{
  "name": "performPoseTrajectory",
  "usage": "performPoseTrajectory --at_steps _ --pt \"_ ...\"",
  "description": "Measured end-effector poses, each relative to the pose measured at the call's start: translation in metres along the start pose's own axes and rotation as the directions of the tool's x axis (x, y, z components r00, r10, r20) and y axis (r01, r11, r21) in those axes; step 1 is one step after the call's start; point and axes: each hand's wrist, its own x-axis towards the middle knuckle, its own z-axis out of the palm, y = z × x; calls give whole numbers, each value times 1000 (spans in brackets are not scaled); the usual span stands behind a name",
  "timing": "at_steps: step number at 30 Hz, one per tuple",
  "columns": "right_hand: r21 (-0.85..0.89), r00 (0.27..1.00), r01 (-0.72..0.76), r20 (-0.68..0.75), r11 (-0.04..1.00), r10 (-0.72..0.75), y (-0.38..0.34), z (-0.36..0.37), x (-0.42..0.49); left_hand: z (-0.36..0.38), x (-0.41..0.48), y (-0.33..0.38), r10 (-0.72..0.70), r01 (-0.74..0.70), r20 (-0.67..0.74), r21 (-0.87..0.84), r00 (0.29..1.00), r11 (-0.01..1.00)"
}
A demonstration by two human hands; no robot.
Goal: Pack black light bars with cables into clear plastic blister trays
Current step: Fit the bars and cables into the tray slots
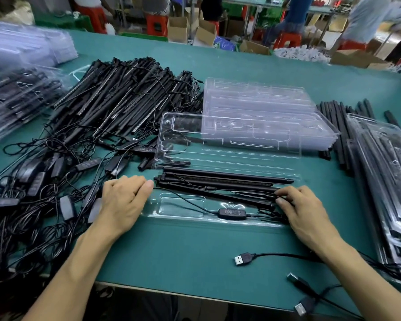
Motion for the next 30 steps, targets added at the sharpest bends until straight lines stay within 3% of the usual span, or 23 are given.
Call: performPoseTrajectory --at_steps 2,5,9,12,18,23,30 --pt "-19 1000 -7 -5 1000 7 -1 -1 -2 2 1 -3 -98 96 9 122 995 988" --pt "-44 1000 -8 -9 999 8 -3 -2 -5 2 4 -2 -217 215 -7 175 976 961" --pt "-31 1000 -28 -1 999 28 -1 -4 -6 -2 -1 -3 -142 115 81 276 987 954" --pt "-2 999 -48 -3 999 48 3 -4 -5 -4 -8 -3 -115 88 68 310 991 947" --pt "13 999 -49 -19 999 49 4 -3 -5 -7 10 8 -293 224 112 412 950 883" --pt "6 997 -69 -24 998 69 2 -2 -6 6 56 35 -334 346 -92 209 938 915" --pt "30 995 -94 -37 995 95 -1 -1 -6 31 114 26 -489 489 -38 123 872 863"
